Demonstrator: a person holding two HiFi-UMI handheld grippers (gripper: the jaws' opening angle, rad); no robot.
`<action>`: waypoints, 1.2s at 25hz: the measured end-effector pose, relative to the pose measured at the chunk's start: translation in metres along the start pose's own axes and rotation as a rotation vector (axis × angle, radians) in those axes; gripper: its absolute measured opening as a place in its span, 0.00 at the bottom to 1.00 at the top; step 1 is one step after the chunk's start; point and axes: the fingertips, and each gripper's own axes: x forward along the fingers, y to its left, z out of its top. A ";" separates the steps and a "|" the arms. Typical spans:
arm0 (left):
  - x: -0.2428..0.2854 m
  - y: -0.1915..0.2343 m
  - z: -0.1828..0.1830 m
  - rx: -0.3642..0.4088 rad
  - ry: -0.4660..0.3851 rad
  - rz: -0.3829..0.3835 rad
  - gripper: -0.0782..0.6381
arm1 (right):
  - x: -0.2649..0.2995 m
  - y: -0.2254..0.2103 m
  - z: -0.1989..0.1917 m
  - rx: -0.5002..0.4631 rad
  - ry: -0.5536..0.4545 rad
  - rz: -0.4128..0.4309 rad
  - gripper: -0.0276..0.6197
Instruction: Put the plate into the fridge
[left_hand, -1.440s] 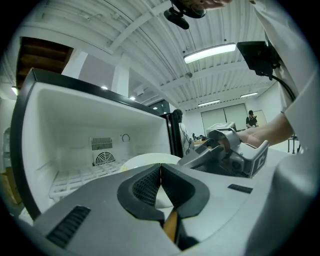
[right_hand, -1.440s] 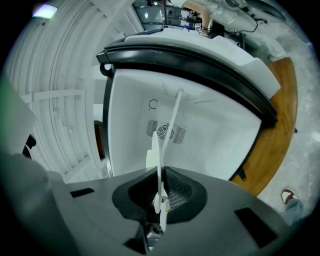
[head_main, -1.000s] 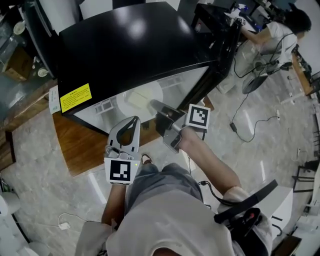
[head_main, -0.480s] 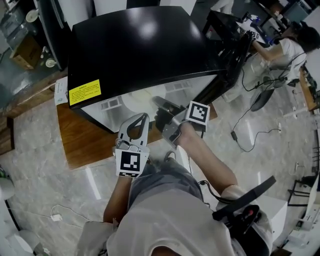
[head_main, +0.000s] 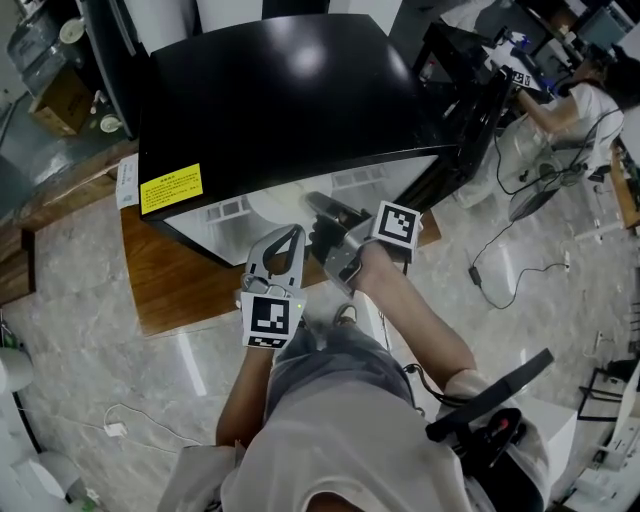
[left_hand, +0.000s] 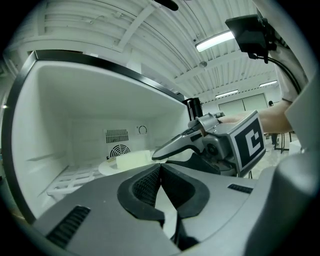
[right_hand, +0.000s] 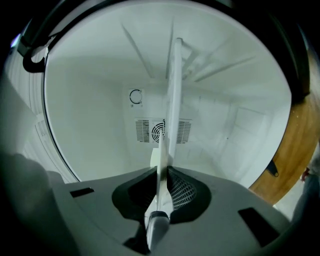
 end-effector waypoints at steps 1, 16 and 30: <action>-0.002 0.001 -0.001 0.000 -0.002 0.002 0.14 | 0.001 0.000 -0.003 -0.023 0.013 -0.007 0.09; 0.000 0.020 0.009 -0.077 -0.071 0.079 0.14 | -0.026 0.039 -0.067 -0.470 0.344 0.128 0.31; -0.004 0.034 0.001 -0.120 -0.075 0.158 0.14 | -0.008 0.029 -0.054 -1.555 0.011 -0.269 0.09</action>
